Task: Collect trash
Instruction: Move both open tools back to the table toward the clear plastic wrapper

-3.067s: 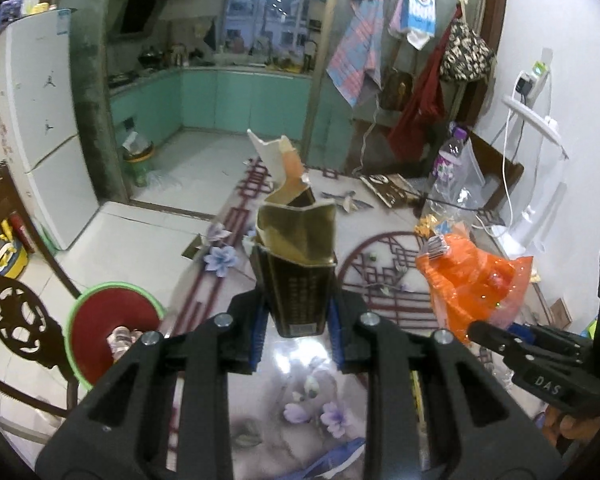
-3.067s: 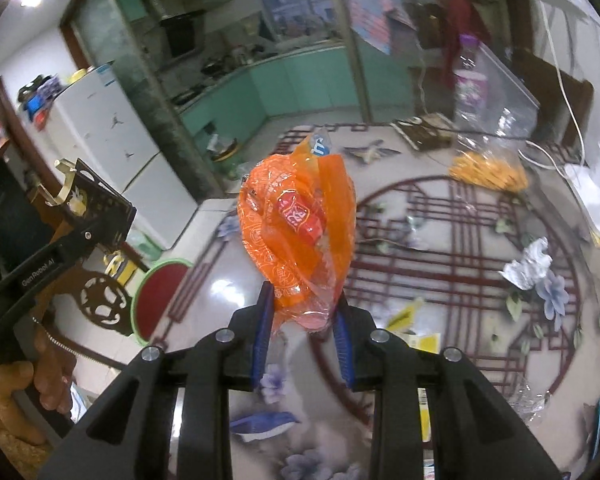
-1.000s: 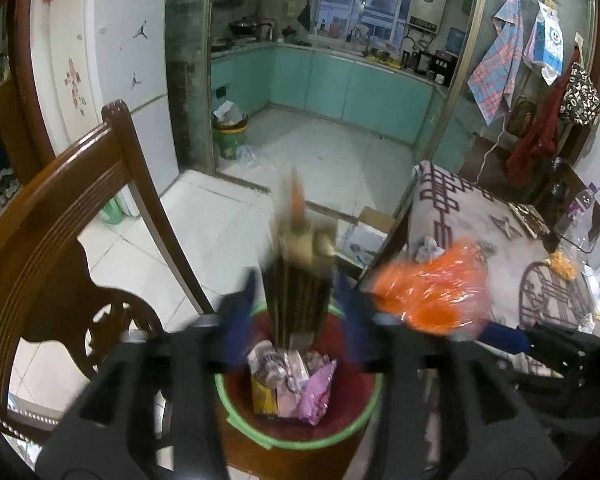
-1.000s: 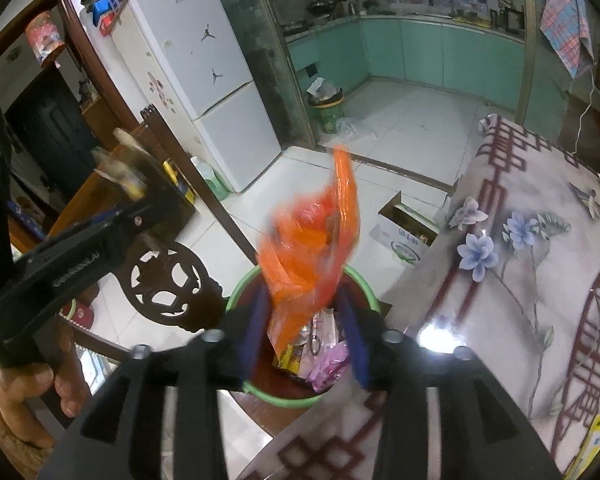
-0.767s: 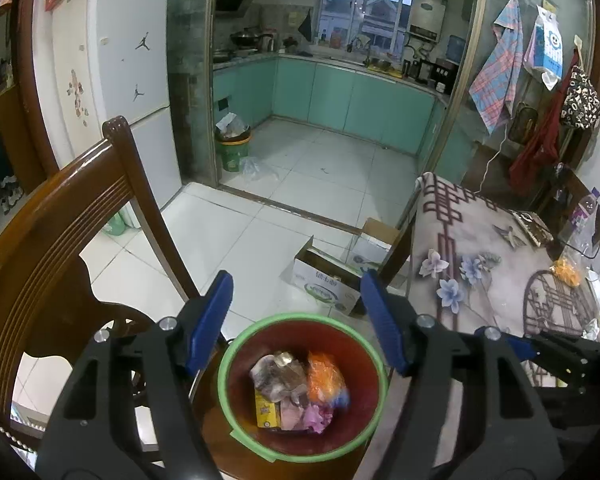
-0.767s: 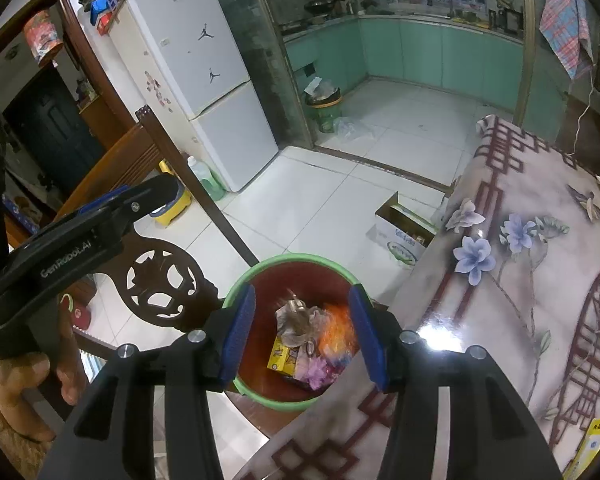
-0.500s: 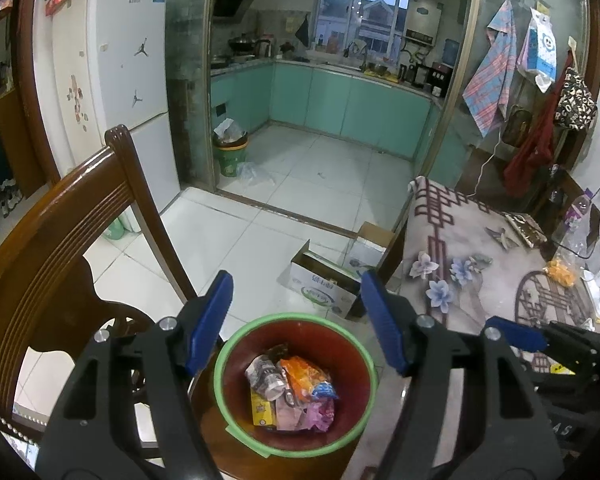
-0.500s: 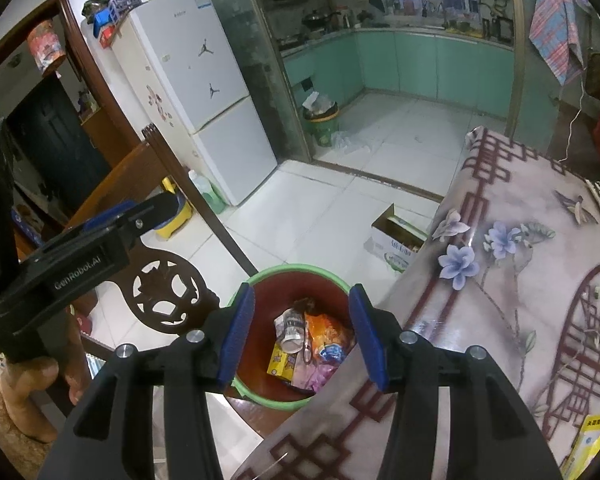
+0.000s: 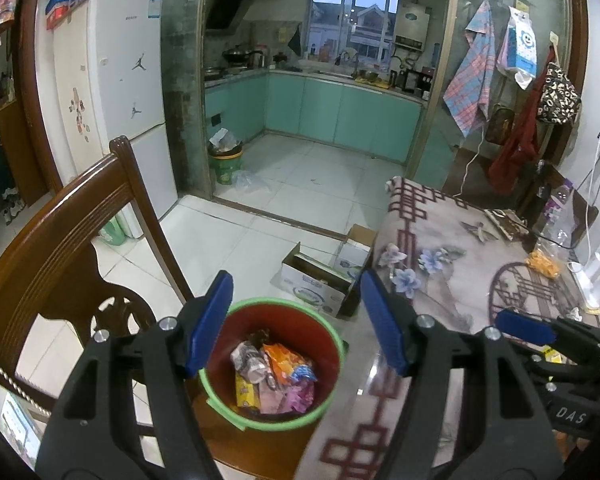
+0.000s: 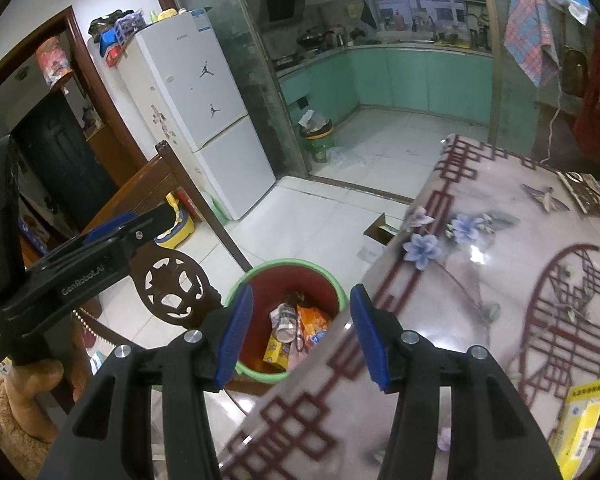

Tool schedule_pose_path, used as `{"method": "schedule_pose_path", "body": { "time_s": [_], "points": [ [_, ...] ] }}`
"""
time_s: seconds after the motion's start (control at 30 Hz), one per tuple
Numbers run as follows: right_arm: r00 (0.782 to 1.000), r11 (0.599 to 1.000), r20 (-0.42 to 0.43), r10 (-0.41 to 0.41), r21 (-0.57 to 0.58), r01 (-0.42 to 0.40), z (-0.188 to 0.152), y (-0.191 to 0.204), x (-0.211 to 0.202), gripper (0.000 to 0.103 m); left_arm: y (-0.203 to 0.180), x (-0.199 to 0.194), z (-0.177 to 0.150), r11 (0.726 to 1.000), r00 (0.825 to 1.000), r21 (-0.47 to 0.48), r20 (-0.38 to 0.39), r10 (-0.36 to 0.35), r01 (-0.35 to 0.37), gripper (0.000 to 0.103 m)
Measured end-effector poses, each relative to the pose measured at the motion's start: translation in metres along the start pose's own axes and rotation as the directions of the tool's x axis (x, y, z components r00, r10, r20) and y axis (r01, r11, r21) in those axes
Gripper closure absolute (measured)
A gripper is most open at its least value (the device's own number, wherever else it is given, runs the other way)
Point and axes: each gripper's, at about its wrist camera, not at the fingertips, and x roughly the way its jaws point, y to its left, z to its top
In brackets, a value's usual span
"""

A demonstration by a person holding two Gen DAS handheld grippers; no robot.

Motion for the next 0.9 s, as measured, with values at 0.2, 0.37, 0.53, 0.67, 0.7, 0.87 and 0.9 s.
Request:
{"method": "schedule_pose_path", "body": {
  "time_s": [0.2,0.37,0.53,0.67,0.7,0.87,0.9],
  "points": [
    [1.000,1.000,0.018,-0.023,0.010,0.023,-0.019,-0.026,-0.036,0.044,-0.042,-0.017,-0.014,1.000,1.000,0.017,0.002,-0.025,0.025,0.039],
    [0.999,0.999,0.015,-0.044,0.028,0.044,-0.039,-0.055,-0.061,0.045,-0.080,-0.025,-0.025,0.998,0.998,0.028,-0.005,-0.055,0.055,0.039],
    [0.994,0.991,0.010,-0.110,0.076,0.109,-0.064,-0.103,-0.090,0.045,-0.127,-0.027,-0.038,0.992,0.993,0.048,-0.026,-0.115,0.116,0.037],
    [0.972,0.958,-0.016,-0.236,0.163,0.236,-0.098,-0.164,-0.123,0.045,-0.181,-0.028,-0.054,0.975,0.980,0.099,-0.064,-0.191,0.197,0.035],
    [0.962,0.943,-0.028,-0.272,0.191,0.272,-0.109,-0.181,-0.132,0.044,-0.191,-0.028,-0.059,0.971,0.975,0.104,-0.077,-0.208,0.215,0.034],
    [0.887,0.806,-0.154,-0.436,0.371,0.461,-0.173,-0.275,-0.176,0.042,-0.238,-0.017,-0.086,0.942,0.938,0.087,-0.164,-0.307,0.323,0.032],
    [0.872,0.779,-0.180,-0.455,0.394,0.488,-0.185,-0.288,-0.182,0.038,-0.250,-0.012,-0.093,0.937,0.929,0.087,-0.190,-0.318,0.339,0.032]
  ]
}}
